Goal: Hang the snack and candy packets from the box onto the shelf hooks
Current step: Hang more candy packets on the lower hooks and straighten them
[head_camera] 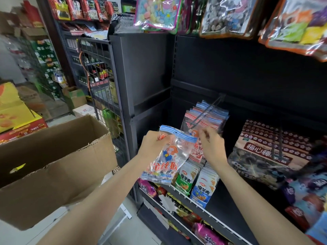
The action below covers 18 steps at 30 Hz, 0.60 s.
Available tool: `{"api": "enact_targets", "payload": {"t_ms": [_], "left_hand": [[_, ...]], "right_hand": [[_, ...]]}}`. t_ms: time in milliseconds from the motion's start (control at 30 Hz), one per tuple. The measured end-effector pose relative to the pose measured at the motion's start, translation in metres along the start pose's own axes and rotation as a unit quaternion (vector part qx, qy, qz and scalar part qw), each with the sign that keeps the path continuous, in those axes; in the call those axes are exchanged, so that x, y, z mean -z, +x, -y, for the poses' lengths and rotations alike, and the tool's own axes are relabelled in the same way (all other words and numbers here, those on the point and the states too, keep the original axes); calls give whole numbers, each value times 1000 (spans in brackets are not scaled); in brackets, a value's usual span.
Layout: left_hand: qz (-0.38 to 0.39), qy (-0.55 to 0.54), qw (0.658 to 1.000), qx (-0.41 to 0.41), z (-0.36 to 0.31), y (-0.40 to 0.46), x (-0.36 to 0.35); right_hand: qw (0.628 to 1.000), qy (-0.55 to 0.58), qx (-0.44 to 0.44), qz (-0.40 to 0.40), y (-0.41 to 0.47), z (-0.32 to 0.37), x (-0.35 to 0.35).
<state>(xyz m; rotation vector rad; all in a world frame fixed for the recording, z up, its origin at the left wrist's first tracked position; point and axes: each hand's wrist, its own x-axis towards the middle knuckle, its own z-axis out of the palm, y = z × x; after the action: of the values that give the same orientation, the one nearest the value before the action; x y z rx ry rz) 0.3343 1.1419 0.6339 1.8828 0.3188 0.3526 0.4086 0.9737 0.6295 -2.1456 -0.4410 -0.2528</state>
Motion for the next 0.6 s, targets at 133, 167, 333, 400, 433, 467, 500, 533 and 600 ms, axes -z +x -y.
{"api": "enact_targets", "payload": {"t_ms": [133,167,333,400,433,467,500,533,600], "left_hand": [[14,-13,1000,7,-5,9,-23],[17,-26,999,10,-7,11,-28],[-14,-54,998,32,-15,27,-47],[-36,-60,997,32,-16,35,-50],[-44,-62,996,39,-17,38,-52],[-51,-61,996,46,-18,41,-53],[-54,-59,995,53,-19,43,-54],[-54,-58,995,59,-20,44,-55],[-51,-55,995,69,-22,47,-56]], "right_hand": [[980,173,-49,83,-3,9,6],[982,169,-49,68,-2,8,6],[987,127,-92,25,10,3,5],[990,111,-88,10,15,4,2],[992,99,-80,3,17,3,1],[994,83,-73,-2,20,3,-1],[996,64,-65,-8,22,4,-2],[997,46,-62,-13,23,4,-3],[998,19,-57,-23,25,5,-3]]}}
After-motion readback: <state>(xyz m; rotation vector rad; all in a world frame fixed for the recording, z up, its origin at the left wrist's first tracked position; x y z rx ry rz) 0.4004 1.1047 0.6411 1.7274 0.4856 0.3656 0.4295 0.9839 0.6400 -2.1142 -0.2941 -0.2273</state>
